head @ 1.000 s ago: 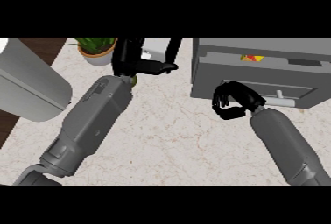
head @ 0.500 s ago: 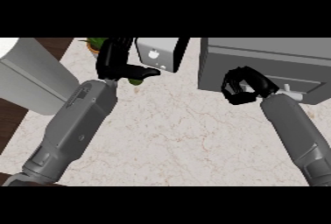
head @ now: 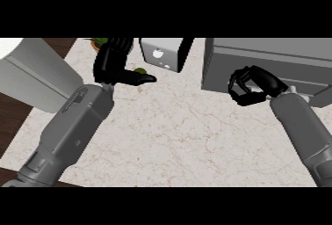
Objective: Pick up the cup, place it into the drawer and close the drawer
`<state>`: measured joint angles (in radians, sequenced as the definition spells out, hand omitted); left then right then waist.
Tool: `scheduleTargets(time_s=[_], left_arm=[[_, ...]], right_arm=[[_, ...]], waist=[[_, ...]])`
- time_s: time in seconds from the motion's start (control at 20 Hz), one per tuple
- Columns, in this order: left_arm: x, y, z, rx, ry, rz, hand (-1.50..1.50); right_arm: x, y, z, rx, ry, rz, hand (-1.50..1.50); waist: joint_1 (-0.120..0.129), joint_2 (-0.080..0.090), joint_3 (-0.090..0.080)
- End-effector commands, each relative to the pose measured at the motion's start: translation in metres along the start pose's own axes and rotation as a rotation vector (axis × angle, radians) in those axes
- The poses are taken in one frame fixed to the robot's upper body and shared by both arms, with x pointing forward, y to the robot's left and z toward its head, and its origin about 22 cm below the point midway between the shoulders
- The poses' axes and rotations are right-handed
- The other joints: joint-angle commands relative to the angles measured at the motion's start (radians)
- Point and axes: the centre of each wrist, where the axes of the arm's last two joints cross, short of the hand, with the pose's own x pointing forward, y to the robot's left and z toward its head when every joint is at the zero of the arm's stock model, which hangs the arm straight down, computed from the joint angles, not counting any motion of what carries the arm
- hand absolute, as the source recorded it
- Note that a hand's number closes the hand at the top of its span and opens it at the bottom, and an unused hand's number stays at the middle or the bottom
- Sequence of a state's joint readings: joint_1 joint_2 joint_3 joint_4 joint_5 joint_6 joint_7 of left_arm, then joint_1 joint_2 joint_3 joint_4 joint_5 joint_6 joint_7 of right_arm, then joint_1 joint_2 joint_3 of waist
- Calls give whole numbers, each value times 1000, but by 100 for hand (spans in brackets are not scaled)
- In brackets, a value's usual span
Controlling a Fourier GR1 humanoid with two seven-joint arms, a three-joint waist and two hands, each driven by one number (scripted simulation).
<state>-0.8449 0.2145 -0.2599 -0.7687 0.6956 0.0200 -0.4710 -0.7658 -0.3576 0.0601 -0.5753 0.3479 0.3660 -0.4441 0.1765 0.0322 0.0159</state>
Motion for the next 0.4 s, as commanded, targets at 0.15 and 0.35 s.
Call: scheduleTargets(time_s=[0.15, 0.35], left_arm=[[0, 7, 7, -22, 4, 13, -150], [0, 1, 6, -30, -5, 32, -150]], right_arm=[[51, -88, 5, -264, -6, 101, 150], [51, -93, 10, -239, -3, 87, 150]], waist=[[44, 14, -13], [47, 16, -13]])
